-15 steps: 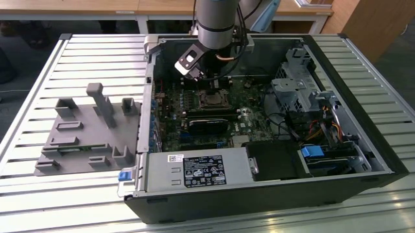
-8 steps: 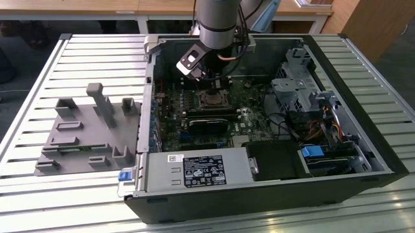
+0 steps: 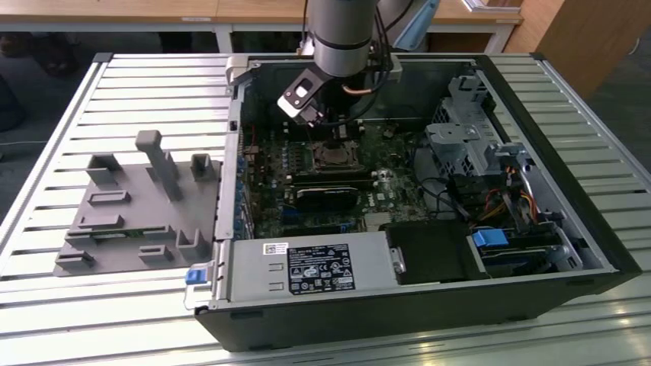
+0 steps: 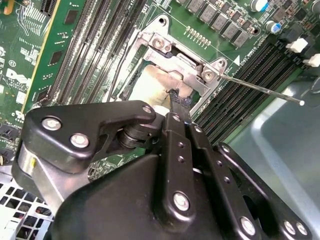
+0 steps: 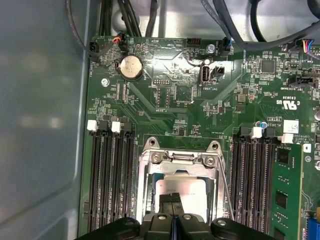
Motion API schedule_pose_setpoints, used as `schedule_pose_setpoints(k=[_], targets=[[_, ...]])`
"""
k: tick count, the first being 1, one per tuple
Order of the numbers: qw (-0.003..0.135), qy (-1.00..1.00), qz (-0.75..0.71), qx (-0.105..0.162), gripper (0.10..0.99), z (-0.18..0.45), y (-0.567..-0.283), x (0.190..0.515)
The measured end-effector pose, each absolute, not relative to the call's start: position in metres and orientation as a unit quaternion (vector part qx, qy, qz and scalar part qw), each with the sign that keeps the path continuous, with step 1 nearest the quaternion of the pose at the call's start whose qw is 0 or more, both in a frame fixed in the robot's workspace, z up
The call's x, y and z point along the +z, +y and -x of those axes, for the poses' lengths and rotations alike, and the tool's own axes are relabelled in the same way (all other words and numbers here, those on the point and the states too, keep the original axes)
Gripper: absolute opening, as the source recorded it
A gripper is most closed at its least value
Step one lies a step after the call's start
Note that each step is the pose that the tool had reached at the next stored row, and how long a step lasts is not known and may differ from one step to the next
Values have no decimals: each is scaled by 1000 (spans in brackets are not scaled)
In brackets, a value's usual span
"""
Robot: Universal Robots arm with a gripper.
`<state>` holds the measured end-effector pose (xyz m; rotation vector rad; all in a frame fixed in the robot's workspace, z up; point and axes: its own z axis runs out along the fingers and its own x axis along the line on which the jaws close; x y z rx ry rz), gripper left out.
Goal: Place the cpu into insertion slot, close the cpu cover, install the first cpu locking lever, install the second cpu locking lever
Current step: 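Install the first cpu locking lever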
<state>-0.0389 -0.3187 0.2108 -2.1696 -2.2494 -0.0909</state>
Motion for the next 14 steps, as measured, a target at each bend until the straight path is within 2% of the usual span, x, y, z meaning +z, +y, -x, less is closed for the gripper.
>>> schedule_pose_setpoints(k=[8,14], targets=[[8,-719,694,-29,106,39,-319,221],[8,-719,694,-29,106,39,-319,241]])
